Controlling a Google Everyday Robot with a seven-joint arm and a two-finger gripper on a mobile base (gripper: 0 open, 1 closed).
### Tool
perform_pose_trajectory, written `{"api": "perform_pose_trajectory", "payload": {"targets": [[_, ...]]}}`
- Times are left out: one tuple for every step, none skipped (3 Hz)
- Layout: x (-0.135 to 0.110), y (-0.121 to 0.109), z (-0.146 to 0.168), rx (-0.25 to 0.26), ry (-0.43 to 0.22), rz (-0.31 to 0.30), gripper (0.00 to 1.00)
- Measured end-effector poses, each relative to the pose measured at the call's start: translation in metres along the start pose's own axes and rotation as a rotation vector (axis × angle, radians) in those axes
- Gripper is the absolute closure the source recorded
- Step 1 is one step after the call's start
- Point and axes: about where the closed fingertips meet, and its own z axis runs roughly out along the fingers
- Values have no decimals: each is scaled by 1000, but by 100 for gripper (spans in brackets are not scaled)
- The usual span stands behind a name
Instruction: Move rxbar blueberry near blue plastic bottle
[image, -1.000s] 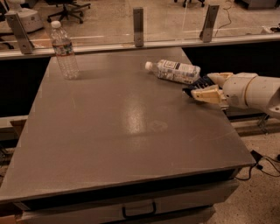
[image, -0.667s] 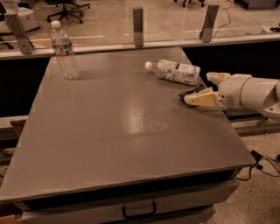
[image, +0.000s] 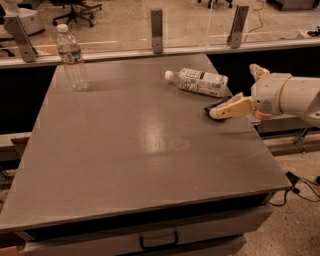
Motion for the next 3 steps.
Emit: {"api": "perform_pose_trajectory", "payload": {"targets": [[-50, -13, -58, 16, 14, -104, 0], [-112, -7, -139, 44, 79, -271, 0], [-183, 14, -225, 158, 130, -481, 0]]}}
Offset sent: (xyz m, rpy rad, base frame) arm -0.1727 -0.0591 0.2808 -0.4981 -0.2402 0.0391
